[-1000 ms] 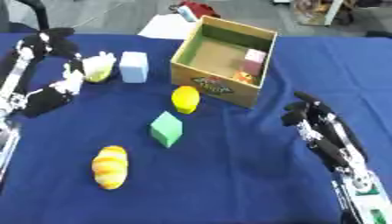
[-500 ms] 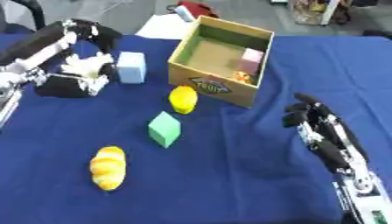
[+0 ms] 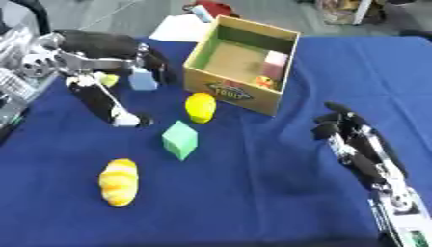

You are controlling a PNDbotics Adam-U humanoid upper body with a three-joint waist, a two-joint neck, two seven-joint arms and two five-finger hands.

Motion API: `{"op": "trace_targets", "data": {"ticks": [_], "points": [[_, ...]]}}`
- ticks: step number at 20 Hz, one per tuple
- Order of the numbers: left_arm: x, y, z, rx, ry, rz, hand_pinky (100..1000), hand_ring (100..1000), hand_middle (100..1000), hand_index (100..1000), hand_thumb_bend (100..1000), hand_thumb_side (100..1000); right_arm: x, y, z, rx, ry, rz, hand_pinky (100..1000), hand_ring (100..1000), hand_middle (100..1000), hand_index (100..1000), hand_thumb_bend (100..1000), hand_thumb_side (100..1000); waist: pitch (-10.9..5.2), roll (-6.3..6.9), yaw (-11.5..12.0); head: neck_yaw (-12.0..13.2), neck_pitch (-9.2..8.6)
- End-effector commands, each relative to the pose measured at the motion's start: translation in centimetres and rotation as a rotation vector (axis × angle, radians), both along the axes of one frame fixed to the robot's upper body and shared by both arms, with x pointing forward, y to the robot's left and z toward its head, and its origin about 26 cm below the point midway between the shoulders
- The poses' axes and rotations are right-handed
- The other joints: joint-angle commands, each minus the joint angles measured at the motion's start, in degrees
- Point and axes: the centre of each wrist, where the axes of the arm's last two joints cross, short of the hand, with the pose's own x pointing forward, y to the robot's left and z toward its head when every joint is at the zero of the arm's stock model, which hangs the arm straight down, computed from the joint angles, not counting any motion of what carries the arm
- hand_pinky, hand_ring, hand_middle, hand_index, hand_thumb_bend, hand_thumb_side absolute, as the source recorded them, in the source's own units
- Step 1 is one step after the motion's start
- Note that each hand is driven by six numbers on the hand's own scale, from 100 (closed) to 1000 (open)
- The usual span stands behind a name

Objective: Pick up objects on the table and place them in the box.

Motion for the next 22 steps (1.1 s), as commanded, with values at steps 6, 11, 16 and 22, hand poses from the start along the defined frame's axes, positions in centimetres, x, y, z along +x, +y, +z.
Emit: {"op": "trace_targets", "data": {"ticks": [6,11,16,22], "points": [[3.3,-0.9,-3.4,0.186,0.008,-0.020,822,776,781,941,477,249,0.1,-0.4,0.5,-0.016,-0.018,-0.002,642,649,665,891,100,431,-1.65,0.92,-0.13,0.05,0.43],[4.0,-1.3,-4.0,0.204,-0.002,-0.025,834,789,797,951,470,253,0.1,-0.3,0.5,-0.013,-0.017,-0.003,642,648,665,891,100,432,-1.63,0.83,-0.22,0.06,0.33],[4.2,-2.0,-5.0,0.207,0.012,-0.039,836,789,797,949,453,248,0.1,-0.2,0.5,-0.010,-0.017,-0.001,642,648,665,891,100,430,-1.53,0.74,-0.41,0.18,0.29],[4.6,-2.1,-6.8,0.239,0.051,-0.053,799,737,733,887,428,241,0.1,-0.2,0.5,-0.009,-0.017,0.000,642,648,665,891,100,429,-1.42,0.75,-0.64,0.41,0.29]]}}
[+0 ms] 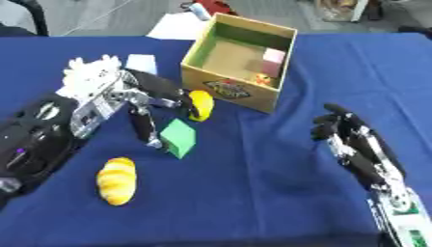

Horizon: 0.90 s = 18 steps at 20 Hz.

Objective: Pick up objects on the table and place them in the box.

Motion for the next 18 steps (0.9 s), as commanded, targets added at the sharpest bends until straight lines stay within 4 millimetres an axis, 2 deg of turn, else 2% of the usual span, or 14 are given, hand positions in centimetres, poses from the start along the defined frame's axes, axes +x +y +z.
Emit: {"op": "trace_targets", "data": {"ticks": [1,4,6,7,8,9,11,15,18], "points": [[0.3,0.2,0.4,0.137,0.045,-0.106,780,705,694,857,411,241,0.1,-0.2,0.7,-0.009,-0.023,0.001,642,648,665,891,100,429,-1.40,0.76,-0.04,0.16,-0.13],[0.4,0.3,0.6,0.123,0.038,-0.099,716,612,587,769,353,240,0.1,-0.1,0.7,-0.008,-0.023,0.002,642,648,665,891,100,430,-1.37,0.78,-0.03,0.12,-0.12],[0.3,0.3,1.5,0.072,0.001,-0.098,605,476,437,627,234,232,0.1,-0.2,0.7,-0.008,-0.023,0.000,642,648,665,891,100,429,-1.37,0.77,-0.04,0.05,-0.16],[0.3,0.4,2.0,0.035,-0.030,-0.097,565,427,377,571,140,229,0.1,-0.2,0.7,-0.007,-0.022,0.000,642,648,665,891,100,429,-1.37,0.77,-0.06,0.03,-0.20],[0.2,0.4,2.5,-0.007,-0.066,-0.095,532,374,315,516,100,229,0.1,-0.2,0.7,-0.007,-0.023,-0.001,642,648,665,891,100,430,-1.37,0.77,-0.07,0.02,-0.25],[0.1,0.5,3.0,-0.044,-0.100,-0.095,513,342,268,478,100,229,0.1,-0.2,0.7,-0.007,-0.023,-0.001,642,648,665,891,100,429,-1.36,0.78,-0.08,0.00,-0.28],[-0.2,0.7,4.5,-0.118,-0.174,-0.100,514,332,252,469,100,228,0.1,-0.2,0.7,-0.007,-0.022,-0.003,642,648,665,891,100,429,-1.38,0.79,-0.12,-0.05,-0.33],[-1.0,0.5,8.9,-0.220,-0.328,-0.098,530,342,263,479,100,218,0.1,-0.3,0.6,-0.008,-0.019,-0.004,642,648,665,891,100,427,-1.46,0.84,-0.20,-0.22,-0.30],[-0.2,-0.3,10.9,-0.243,-0.410,-0.053,551,366,282,493,100,215,0.1,-0.2,0.5,-0.009,-0.014,0.002,642,648,666,891,100,426,-1.59,0.87,-0.44,-0.01,-0.37]]}}
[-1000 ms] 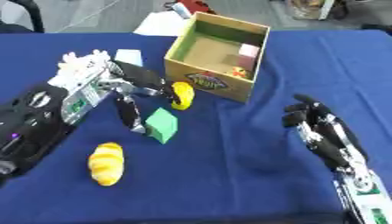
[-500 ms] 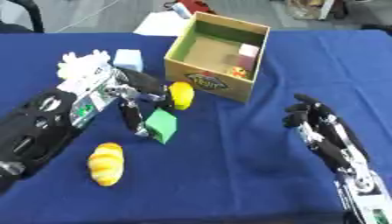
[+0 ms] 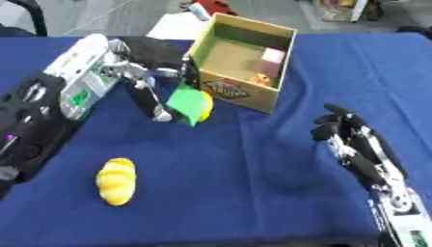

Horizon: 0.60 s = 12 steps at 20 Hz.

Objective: Pick up objects on the table and place them in the box.

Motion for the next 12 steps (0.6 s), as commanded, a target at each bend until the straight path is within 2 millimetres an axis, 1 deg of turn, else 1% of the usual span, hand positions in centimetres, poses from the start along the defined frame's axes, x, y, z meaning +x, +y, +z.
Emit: {"op": "trace_targets", "data": {"ticks": [1,3,4,5,9,11,12], "points": [[0.9,-0.3,2.6,-0.036,-0.098,0.055,554,373,289,501,102,214,0.1,-0.1,0.5,-0.010,-0.015,0.006,642,648,666,891,100,426,-1.61,0.87,-0.37,0.18,-0.46],[2.4,-0.9,2.7,-0.049,-0.125,0.101,563,384,301,514,115,211,0.1,0.0,0.5,-0.010,-0.014,0.011,642,648,665,891,100,423,-1.49,0.84,-0.97,0.48,-0.75],[3.1,-1.0,2.6,-0.056,-0.140,0.126,572,402,311,524,132,210,0.1,0.1,0.5,-0.009,-0.014,0.013,642,648,665,892,100,421,-1.39,0.78,-1.30,0.52,-0.83],[3.8,-1.2,2.3,-0.059,-0.156,0.153,578,415,320,535,129,210,0.1,0.1,0.5,-0.009,-0.014,0.016,642,648,665,892,100,419,-1.27,0.70,-1.63,0.54,-0.89],[6.4,-1.9,0.1,-0.083,-0.213,0.265,605,439,348,568,133,207,0.1,0.6,0.5,-0.005,-0.016,0.034,642,647,665,892,100,416,-0.66,0.32,-3.01,1.21,-1.14],[7.3,-2.4,-1.2,-0.104,-0.250,0.318,623,458,376,590,170,205,0.2,1.0,0.6,-0.003,-0.018,0.048,642,647,665,892,100,415,-0.36,0.03,-3.84,1.81,-1.31],[7.7,-2.6,-1.8,-0.120,-0.275,0.346,662,519,455,672,228,205,0.2,1.2,0.6,-0.001,-0.020,0.057,642,647,665,892,100,413,-0.22,-0.15,-4.32,2.21,-1.35]]}}
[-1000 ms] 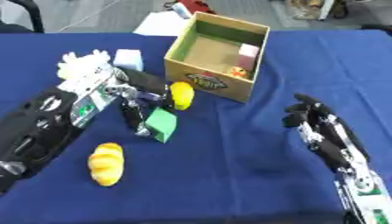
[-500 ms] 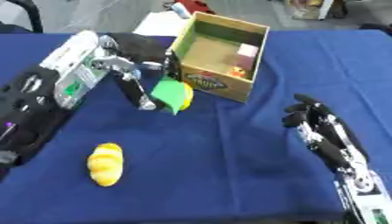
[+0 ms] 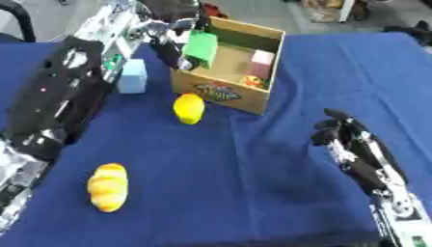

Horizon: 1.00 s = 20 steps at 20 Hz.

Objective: Pick up objects on the table and place them in the box.

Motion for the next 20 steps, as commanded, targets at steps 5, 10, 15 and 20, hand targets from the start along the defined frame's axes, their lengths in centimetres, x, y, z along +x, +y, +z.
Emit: {"op": "trace_targets", "data": {"ticks": [5,10,15,20], "points": [[1.9,-0.4,-3.0,-0.029,-0.166,0.174,781,737,742,904,431,259,0.2,0.9,0.6,0.008,-0.020,0.044,642,647,665,892,100,411,0.01,-0.55,-1.76,1.84,-0.92],[2.0,0.5,-2.8,-0.037,-0.183,0.212,852,830,891,1000,487,417,0.3,0.9,0.7,0.008,-0.022,0.043,642,647,665,892,100,414,-0.10,-0.37,-1.38,1.38,-0.84],[0.9,1.9,1.4,-0.130,-0.259,0.135,823,765,803,953,382,208,0.3,0.4,0.6,0.003,-0.021,0.027,642,647,665,892,100,415,-0.52,-0.12,-0.29,0.20,-0.54],[-2.5,5.2,6.5,-0.112,-0.209,-0.014,802,719,728,893,345,221,0.3,-0.2,0.5,-0.006,-0.018,0.002,642,647,665,892,100,418,-0.86,0.45,1.42,-1.03,-0.23]]}}
